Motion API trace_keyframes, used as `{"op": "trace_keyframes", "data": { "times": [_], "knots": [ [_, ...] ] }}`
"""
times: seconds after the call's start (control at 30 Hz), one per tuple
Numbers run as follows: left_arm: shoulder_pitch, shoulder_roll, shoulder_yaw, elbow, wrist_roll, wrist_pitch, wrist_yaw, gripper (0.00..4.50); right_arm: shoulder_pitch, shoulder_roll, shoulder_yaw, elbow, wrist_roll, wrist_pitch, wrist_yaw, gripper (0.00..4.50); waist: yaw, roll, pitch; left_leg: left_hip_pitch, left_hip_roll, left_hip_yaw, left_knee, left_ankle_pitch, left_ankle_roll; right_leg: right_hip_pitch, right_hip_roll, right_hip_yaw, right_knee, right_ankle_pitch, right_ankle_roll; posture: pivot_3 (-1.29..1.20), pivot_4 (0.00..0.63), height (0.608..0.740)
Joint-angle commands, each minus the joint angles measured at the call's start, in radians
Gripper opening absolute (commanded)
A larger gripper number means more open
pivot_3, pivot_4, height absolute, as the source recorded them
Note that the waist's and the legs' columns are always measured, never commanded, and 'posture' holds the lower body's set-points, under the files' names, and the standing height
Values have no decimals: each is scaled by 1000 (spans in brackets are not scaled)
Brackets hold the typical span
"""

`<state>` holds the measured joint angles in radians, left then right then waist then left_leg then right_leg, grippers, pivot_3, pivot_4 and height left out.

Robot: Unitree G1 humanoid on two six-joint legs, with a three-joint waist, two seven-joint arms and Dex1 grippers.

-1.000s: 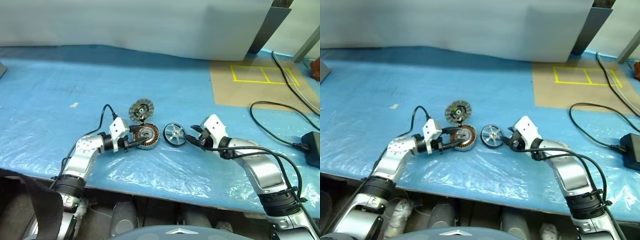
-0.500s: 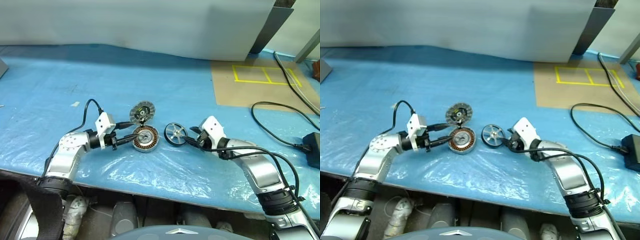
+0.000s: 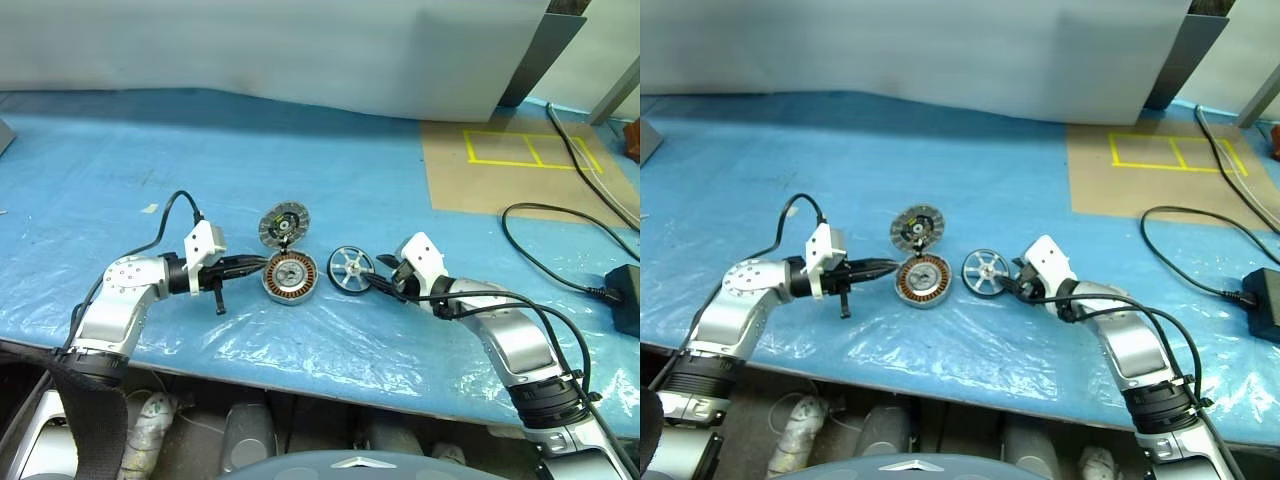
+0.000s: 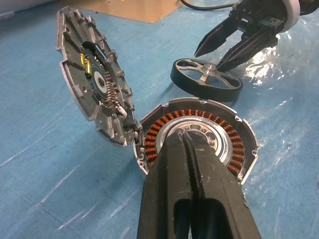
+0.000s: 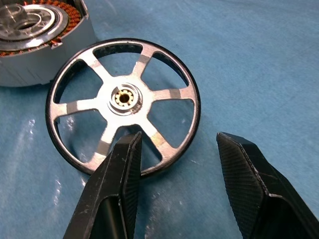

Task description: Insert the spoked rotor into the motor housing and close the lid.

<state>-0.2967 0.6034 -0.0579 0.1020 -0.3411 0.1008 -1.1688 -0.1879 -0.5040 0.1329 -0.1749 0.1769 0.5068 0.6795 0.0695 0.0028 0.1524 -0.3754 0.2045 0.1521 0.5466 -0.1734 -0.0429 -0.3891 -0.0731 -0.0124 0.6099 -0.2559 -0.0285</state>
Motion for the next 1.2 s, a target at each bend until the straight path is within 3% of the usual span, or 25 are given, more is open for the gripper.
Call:
{"op": "trace_keyframes", "data": {
  "times": [0.03, 0.83, 1.2],
  "knots": [
    [-13, 7, -17, -28, 19, -10, -9, 25, -5, -18, -37, -23, 3, -11, -6, 2454, 0, 0, 0, 0, 0, 0, 0, 0, 0, 0, 0, 0, 0, 0, 0, 0, 150, 740],
    [-46, -10, -75, 80, 100, -78, -54, 25, 15, -5, -36, -33, -14, -14, -57, 2454, 1, 0, 0, 0, 0, 0, 0, 0, 0, 0, 0, 0, 1, 1, 1, 0, 150, 740],
    [-67, -49, -85, 284, 137, -238, -75, 25, 29, -7, -34, -42, -25, -14, -65, 2454, 2, 0, 0, 3, 0, 0, 1, 0, 0, 3, 0, 0, 1, 0, -1, 0, 150, 740]
  ]
}}
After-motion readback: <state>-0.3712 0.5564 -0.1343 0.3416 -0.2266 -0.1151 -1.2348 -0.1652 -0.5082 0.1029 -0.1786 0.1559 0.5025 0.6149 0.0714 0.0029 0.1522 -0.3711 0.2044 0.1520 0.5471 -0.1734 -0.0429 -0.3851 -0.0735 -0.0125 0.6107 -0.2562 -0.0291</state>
